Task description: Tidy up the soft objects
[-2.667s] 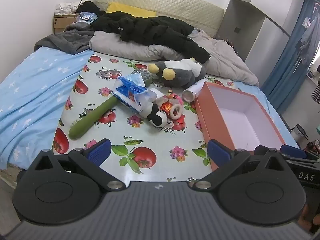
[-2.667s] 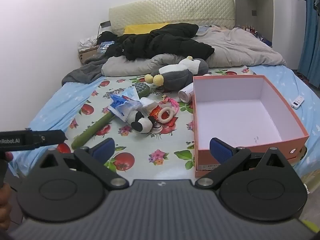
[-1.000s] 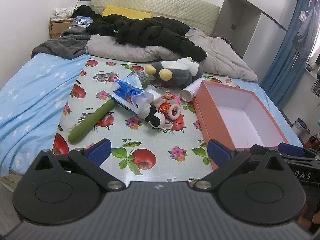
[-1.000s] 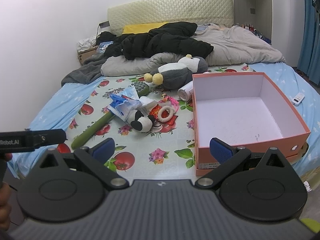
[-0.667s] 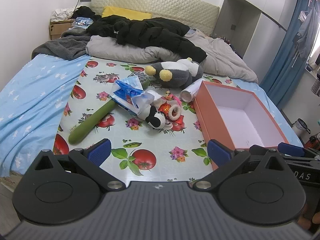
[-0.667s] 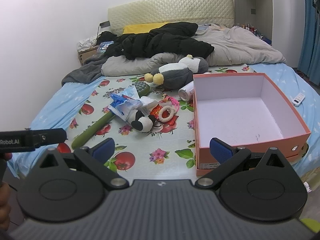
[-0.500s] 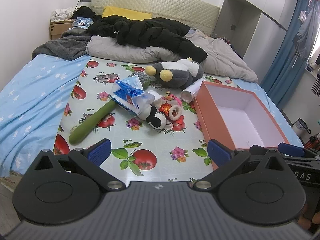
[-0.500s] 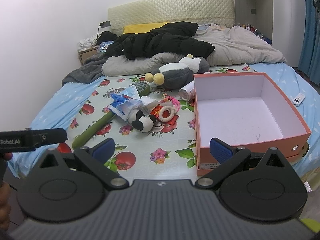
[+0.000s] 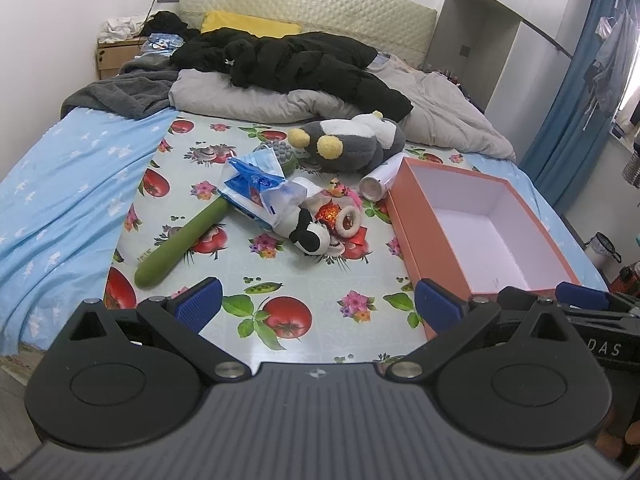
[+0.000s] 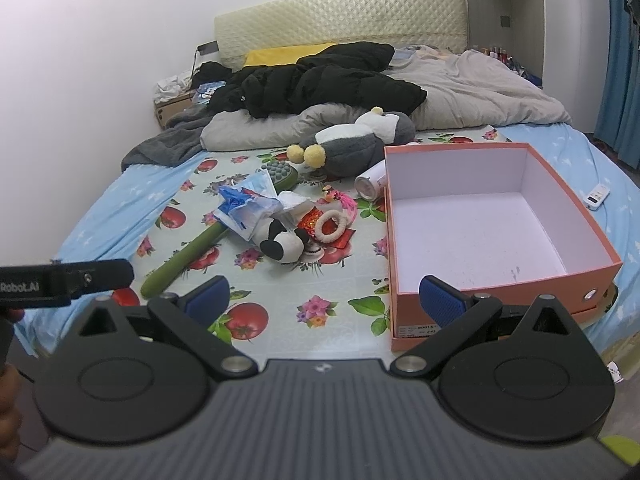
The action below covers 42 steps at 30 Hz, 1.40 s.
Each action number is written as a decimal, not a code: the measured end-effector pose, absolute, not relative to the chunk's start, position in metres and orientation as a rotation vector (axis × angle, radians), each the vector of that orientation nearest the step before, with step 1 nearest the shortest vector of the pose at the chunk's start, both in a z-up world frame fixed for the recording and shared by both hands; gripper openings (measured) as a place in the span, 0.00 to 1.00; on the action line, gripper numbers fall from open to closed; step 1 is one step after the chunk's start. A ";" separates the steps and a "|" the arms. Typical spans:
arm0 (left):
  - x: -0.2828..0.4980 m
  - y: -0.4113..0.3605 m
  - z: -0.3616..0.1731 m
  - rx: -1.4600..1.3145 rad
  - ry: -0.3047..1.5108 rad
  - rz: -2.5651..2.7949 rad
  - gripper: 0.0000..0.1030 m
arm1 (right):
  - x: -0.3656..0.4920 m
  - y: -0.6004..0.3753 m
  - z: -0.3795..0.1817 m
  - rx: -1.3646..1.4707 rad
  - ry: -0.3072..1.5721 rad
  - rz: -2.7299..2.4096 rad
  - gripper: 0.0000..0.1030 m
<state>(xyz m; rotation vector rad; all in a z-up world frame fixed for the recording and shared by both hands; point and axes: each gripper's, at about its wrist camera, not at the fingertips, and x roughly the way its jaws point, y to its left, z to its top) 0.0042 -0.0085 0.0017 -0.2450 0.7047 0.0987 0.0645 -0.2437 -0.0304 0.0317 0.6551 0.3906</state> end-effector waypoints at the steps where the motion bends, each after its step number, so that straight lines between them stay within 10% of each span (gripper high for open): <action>1: 0.005 -0.009 0.001 -0.244 0.706 0.097 1.00 | 0.066 -0.244 -0.030 0.034 0.657 0.387 1.00; 29: 0.088 0.023 -0.053 -0.295 0.817 0.130 1.00 | 0.132 -0.209 -0.042 0.080 0.665 0.488 1.00; 42: 0.146 0.044 -0.102 -0.322 0.842 0.127 1.00 | 0.201 -0.171 -0.080 0.068 0.735 0.509 0.72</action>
